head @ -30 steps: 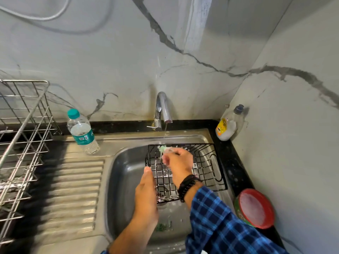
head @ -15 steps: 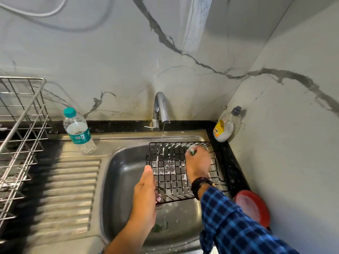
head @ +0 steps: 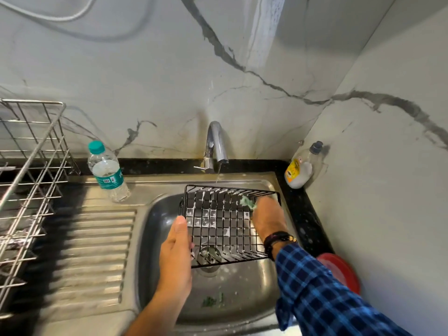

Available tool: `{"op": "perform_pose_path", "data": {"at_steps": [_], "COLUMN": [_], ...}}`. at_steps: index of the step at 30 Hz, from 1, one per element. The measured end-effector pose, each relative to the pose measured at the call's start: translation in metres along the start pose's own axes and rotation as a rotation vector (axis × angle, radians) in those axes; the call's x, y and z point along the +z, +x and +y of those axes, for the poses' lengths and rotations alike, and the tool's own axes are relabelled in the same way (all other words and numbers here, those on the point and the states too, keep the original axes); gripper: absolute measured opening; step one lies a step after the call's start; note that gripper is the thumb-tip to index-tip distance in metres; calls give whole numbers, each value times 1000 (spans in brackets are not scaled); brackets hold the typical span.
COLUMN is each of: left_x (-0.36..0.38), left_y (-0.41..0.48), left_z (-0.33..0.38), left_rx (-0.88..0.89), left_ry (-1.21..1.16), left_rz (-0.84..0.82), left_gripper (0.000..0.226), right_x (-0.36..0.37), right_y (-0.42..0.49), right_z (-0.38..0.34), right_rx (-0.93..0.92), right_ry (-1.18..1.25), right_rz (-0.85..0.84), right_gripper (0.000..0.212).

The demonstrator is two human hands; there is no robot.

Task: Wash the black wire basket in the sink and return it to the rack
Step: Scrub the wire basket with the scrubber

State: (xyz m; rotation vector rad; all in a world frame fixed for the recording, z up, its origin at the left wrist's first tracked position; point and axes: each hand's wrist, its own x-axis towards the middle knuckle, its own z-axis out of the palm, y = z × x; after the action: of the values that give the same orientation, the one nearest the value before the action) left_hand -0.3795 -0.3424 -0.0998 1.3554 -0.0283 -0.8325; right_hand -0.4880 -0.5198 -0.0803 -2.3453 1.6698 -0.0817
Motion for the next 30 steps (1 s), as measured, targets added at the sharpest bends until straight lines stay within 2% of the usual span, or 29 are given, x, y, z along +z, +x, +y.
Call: {"op": "perform_pose_path", "data": {"at_steps": [2, 5, 6, 10, 14, 17, 19, 21, 23, 26, 28, 30], "left_x": [-1, 4, 5, 3, 3, 7, 7, 7, 5, 6, 9, 11], "left_y": [4, 3, 1, 0, 3, 3, 7, 11, 14, 11, 7, 4], "left_z": [1, 6, 7, 7, 7, 9, 10, 13, 17, 24, 25, 23], "left_rx": [11, 17, 35, 86, 82, 67, 94, 108, 110, 114, 118, 100], "left_ry": [4, -5, 9, 38, 34, 20, 29, 28, 40, 61, 100, 113], "left_rz": [-27, -71, -81, -111, -76, -76, -67, -70, -62, -92, -133, -136], "left_gripper": [63, 72, 73, 66, 52, 54, 58, 59, 61, 54, 46, 43], "right_x": [1, 5, 6, 15, 18, 20, 22, 26, 26, 17, 15, 18], "right_y": [-1, -6, -7, -8, -12, -12, -13, -14, -12, -5, -3, -4], "right_z": [-4, -13, -14, -9, -10, -10, -7, -1, 3, -3, -10, -12], "right_rx": [-90, -148, -145, -121, -120, -192, -274, -317, -303, -361, -449, -501], "right_ry": [76, 258, 277, 336, 455, 434, 318, 185, 180, 214, 159, 101], "right_rz": [-25, -51, -31, 36, 31, -140, -342, -430, -335, -50, -8, -39], "right_gripper": [11, 27, 26, 10, 19, 35, 22, 10, 7, 5, 8, 8]}}
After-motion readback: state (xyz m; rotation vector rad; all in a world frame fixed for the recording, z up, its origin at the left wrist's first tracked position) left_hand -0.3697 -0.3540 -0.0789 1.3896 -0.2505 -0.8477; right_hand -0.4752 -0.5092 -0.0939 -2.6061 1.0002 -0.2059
